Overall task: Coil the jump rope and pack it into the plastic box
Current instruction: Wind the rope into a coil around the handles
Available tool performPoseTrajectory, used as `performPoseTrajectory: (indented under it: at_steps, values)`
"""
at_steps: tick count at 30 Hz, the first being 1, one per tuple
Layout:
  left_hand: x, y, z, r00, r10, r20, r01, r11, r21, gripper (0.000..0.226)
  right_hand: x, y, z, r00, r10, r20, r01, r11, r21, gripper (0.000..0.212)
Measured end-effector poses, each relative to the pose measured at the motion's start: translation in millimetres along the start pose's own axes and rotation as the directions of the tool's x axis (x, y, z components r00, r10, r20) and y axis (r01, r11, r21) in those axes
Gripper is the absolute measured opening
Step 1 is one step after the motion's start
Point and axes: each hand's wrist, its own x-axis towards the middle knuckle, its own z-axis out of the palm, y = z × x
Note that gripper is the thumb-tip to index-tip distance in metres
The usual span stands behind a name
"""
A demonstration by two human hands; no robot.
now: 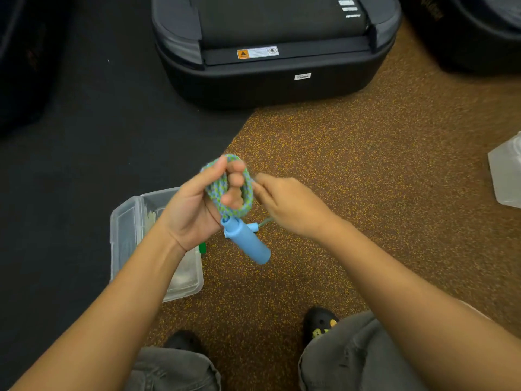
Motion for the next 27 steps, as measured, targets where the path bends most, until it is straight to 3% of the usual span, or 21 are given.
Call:
performPoseTrajectory:
  at_steps: [7, 11, 15, 22, 25, 27]
  values:
    - [4, -1, -2, 0.989, 0.008, -0.148, -0.023, 0.995, -0.101, 0.052, -7, -5, 19, 0.985, -0.108, 0.137, 0.142, 0.953, -0.267, 0.014]
    - [11, -3, -3, 0.935, 0.103, -0.34, -0.06, 0.989, 0.136, 0.038, -12, -8, 14, 0.976, -0.145, 0.165, 0.186, 0.945, -0.267, 0.014]
    - [13, -7, -5, 0.891, 0.156, -0.427, 0.006, 0.936, 0.353, 0.043, -15, -12, 12, 0.965, -0.224, 0.137, 0.252, 0.937, -0.243, 0.015]
    - [13, -13, -1, 0.925, 0.097, -0.367, 0.136, 0.818, 0.559, 0.036, -10, -12, -1, 0.947, -0.297, -0.122, 0.28, 0.95, -0.139, 0.022]
    - [9, -10, 7, 0.953, -0.021, -0.301, 0.177, 0.848, 0.5, 0.031, -6, -8, -9, 0.948, -0.261, -0.182, 0.256, 0.965, -0.047, 0.03]
    - [7, -6, 12, 0.962, -0.131, -0.239, 0.228, 0.869, 0.439, 0.038, -3, -4, -12, 0.956, -0.222, -0.192, 0.234, 0.972, 0.04, 0.027]
